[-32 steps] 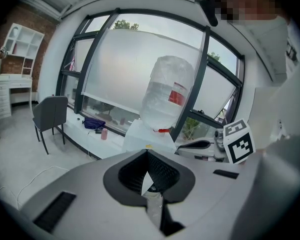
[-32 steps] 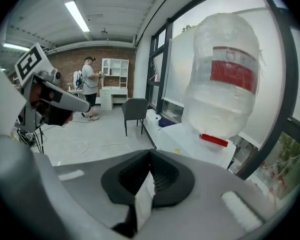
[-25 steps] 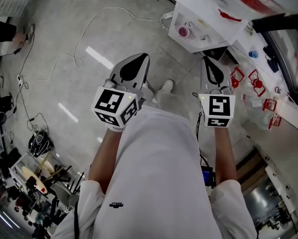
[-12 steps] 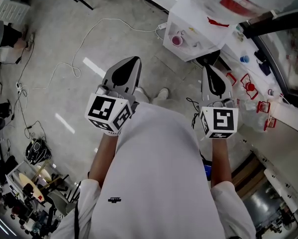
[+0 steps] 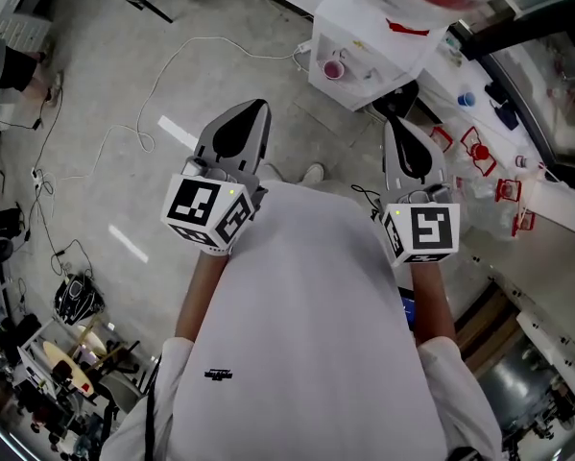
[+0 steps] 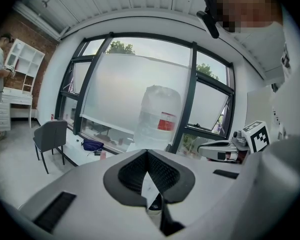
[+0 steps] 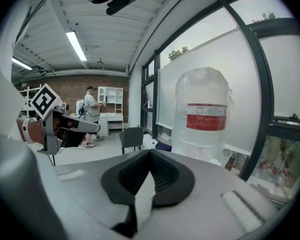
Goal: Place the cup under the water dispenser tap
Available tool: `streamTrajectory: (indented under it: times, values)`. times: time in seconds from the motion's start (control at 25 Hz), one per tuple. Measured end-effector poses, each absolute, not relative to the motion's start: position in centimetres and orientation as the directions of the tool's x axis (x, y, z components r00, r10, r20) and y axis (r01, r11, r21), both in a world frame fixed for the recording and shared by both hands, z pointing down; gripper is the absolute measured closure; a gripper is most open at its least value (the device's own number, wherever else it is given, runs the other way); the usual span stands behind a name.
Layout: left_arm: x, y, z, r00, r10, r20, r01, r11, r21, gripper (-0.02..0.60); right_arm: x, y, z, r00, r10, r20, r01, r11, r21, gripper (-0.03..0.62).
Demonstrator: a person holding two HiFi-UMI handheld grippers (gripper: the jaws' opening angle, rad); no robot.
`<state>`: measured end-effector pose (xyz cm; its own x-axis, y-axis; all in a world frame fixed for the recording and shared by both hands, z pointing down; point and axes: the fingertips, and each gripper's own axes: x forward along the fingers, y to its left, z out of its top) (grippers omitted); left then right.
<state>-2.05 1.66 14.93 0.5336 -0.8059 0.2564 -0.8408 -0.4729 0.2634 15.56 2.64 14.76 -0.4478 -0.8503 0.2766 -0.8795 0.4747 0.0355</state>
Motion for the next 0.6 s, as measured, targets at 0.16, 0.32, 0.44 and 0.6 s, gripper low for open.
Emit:
streamTrajectory:
  times: [0.16,0.32,0.44,0.6]
  values:
    - [-2.2,1.4,14.4,0.536,-0.809,0.243,-0.839,-0.479,0.257,0.581,13.9,2.5,14.8,-0.5,-0.823,0.271,-0.852,0.523,0.015,0.583]
    - [-2.0,1.7,14.4,0.536,-0.809,0.241,-0.838,-0.478,0.262,0.581,13.2,3.0,14.8,-0.523,-0.806,0.276,-0.834,0.551,0.028,0.583]
    - [-2.2,1.9,14.4,0.535,-0.809,0.243,-0.839,-0.476,0.262,0.581,13.1,3.0,14.5,-0.525,-0.807,0.271,-0.833,0.553,0.03,0.583]
    - [-2.5,2.0,14.3,0.533,-0.812,0.238,-0.84,-0.475,0.262,0.581,13.2,2.4,14.4,-0.533,-0.806,0.258,-0.831,0.556,0.018,0.583]
